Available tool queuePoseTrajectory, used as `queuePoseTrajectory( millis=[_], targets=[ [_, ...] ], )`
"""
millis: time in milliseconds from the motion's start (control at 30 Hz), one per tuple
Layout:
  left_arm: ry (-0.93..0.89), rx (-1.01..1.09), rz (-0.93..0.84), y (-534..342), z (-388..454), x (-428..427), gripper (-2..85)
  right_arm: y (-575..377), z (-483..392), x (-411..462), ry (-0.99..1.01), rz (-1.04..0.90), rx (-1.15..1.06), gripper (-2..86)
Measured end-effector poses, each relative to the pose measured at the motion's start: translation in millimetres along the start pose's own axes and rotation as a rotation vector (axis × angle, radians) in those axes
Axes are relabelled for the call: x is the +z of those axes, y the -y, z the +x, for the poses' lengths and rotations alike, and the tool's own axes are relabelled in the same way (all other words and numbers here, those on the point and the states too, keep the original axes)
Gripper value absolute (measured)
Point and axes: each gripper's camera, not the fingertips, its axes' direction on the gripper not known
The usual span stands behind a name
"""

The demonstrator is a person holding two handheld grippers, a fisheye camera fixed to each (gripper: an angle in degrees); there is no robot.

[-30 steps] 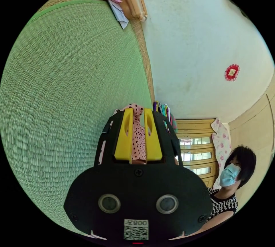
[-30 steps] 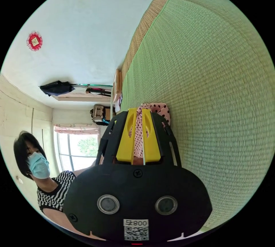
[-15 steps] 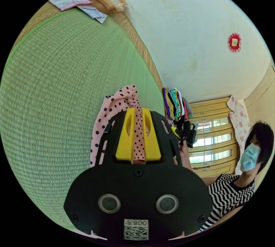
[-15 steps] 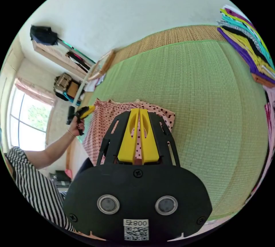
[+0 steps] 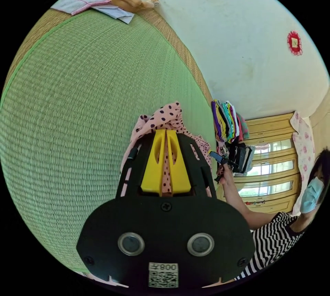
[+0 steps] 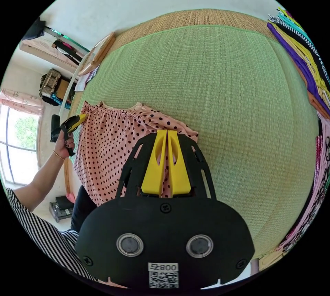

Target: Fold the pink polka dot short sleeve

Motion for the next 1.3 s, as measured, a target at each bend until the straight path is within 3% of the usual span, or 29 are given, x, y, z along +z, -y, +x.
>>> queuePoseTrajectory(
  millis=[367,600,767,1300],
  targets=[
    [-0.043,0.059,0.009,-58,28,-84,3.5,-59,-7,-78,0.096,0.140,0.001,0.6],
    [0.125,-0.004,-0.005,-141,14,-166,6.8,-185,18,-83,0.193,0.023,0.074,4.4],
    [0.133,-0.117,0.002,-186,-7,-216,7.7,-233,29,-68,0.239,-0.029,0.109,6.4],
    [0.125,-0.091,-0.094,-179,32,-263,1.0,-257,62,-37,0.341,-0.040,0.189,0.8]
  ],
)
